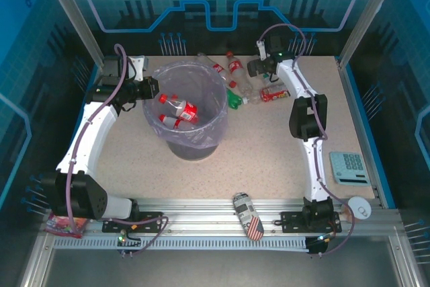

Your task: Put the plastic bottles in the bin

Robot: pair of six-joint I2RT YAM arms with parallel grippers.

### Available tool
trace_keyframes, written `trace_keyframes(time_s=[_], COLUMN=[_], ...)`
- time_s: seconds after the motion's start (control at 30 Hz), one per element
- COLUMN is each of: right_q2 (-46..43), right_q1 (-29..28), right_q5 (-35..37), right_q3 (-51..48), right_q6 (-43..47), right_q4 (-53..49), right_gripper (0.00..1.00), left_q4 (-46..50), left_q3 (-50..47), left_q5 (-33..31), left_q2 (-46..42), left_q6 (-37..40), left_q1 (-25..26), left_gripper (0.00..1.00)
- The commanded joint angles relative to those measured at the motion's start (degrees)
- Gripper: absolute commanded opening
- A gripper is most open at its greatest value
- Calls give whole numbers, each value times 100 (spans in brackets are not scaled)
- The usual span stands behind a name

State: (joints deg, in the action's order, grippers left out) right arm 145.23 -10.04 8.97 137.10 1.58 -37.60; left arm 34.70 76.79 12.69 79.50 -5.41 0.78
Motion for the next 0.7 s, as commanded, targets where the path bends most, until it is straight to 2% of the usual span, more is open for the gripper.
trace_keyframes(time_s=[0.0,0.37,0.53,0.67], right_q2=[315,794,874,902], right_q1=[99,249,310,326], right_q5=[-111,-476,-714,-859], right_q3=[368,656,807,849], right_q6=[-10,-281,-386,-404], right_q4=[-72,16,18,16], right_gripper=[100,98,93,85], left_q4=[846,854,869,855], left_q3=[-315,-314,-322,-313], left_q5=[15,-10,-4,-3], left_q2=[356,366,366,364], left_q6=[304,321,321,321], left_q1=[212,212,208,210], left_gripper=[13,13,13,13])
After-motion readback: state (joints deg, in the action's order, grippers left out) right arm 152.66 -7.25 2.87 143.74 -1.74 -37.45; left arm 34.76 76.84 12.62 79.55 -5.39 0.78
